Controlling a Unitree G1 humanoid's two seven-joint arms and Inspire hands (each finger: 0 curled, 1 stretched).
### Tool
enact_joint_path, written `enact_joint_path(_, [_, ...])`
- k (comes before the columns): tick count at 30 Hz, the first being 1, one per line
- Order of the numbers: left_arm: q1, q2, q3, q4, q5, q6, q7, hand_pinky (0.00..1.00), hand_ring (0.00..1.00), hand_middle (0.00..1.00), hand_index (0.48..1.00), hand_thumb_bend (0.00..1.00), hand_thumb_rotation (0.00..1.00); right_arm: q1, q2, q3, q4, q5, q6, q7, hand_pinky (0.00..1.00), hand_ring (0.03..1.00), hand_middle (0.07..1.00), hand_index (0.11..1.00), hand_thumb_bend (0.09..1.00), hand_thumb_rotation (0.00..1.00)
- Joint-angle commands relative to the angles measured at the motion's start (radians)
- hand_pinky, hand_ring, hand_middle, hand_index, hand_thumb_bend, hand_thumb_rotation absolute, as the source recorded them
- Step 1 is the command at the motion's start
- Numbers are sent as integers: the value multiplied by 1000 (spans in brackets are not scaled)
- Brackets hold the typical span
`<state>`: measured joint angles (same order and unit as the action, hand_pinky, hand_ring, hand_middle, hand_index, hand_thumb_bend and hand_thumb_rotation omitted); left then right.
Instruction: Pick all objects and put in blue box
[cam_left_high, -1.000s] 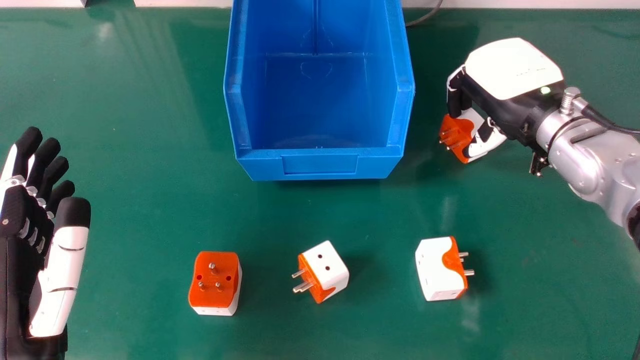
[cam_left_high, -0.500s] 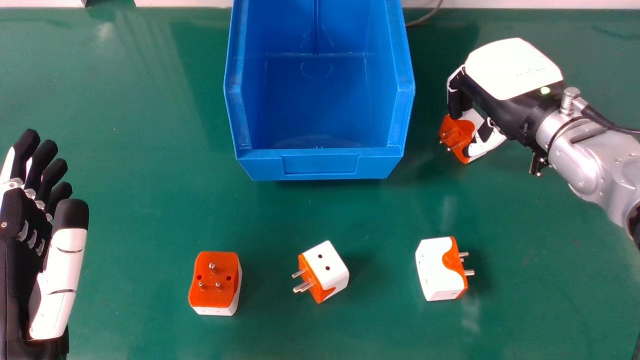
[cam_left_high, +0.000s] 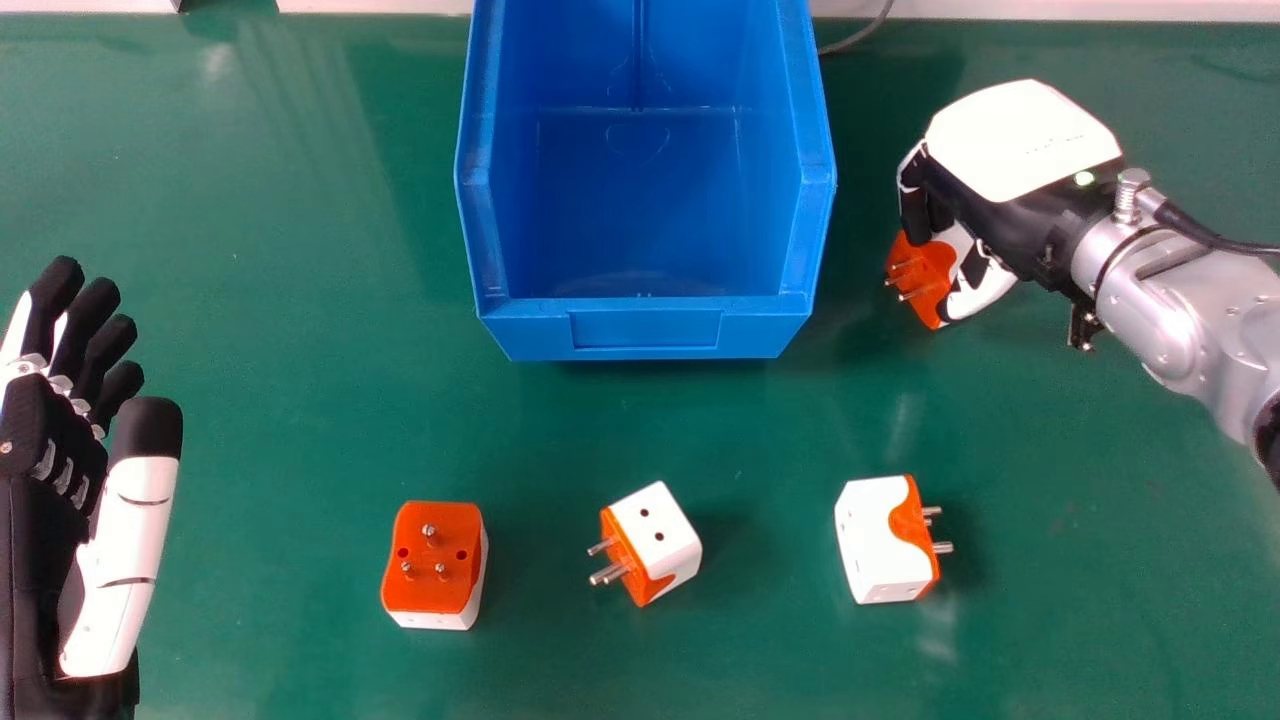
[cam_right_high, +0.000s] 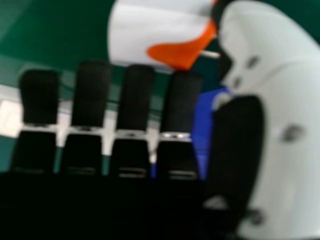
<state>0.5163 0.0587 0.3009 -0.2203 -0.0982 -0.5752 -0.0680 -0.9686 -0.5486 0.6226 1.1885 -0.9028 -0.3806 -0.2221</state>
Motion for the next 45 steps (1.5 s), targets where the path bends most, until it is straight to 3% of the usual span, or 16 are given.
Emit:
enact_joint_path(1, [-3,9,10,-4,-14,-13,-4,889,899,918,923,689,770,-28,-23,-11,-8,14,-1,-1,337,476,602,567,484,0])
enact_joint_path(3, [-9,8,14,4,-4,-18,1,887,897,917,922,689,765,-31,-21,-13,-8,16,7,9,343,486,622,592,482,0])
enact_joint_path(8, [-5,6,11,-4,-7,-10,-1,872,889,910,915,692,757,-35,-24,-11,-12,12,10,13,358,512,688,671,475,0])
enact_joint_path(10, [-9,7,12,-3,2,-7,2,871,888,909,914,692,756,-36,-28,-9,-14,9,8,11,360,515,696,679,474,0])
enact_joint_path(14, [-12,16,10,3,-10,-8,-11,873,890,910,914,694,755,-39,-34,-15,-28,15,13,38,376,535,707,692,470,0])
enact_joint_path(20, [-22,10,12,-5,0,5,-3,872,891,913,915,693,756,-46,-50,-23,-50,21,0,70,397,564,721,707,466,0])
enact_joint_path(24, [-33,20,15,10,5,0,-9,867,889,912,912,694,755,-45,-67,-33,-70,25,-13,88,411,582,728,714,463,0])
enact_joint_path(28, [-39,24,10,3,-10,16,-17,864,890,915,916,698,760,-36,-82,-46,-93,30,-29,91,418,577,728,712,460,0])
enact_joint_path(33, [-52,43,13,22,0,-5,-32,865,893,918,919,698,760,-32,-92,-55,-102,34,-32,104,406,554,722,704,462,0])
enact_joint_path(35, [-54,45,13,22,2,-4,-29,870,898,923,925,691,768,-31,-94,-54,-106,31,-32,101,397,547,721,702,464,0])
enact_joint_path(40, [-53,34,15,11,-2,6,-16,871,902,928,934,679,775,-28,-85,-56,-103,38,-11,107,378,529,719,698,469,0])
enact_joint_path(45, [-40,23,14,-10,-11,20,-7,867,898,924,930,685,770,-27,-70,-56,-91,45,8,118,372,524,718,697,471,0])
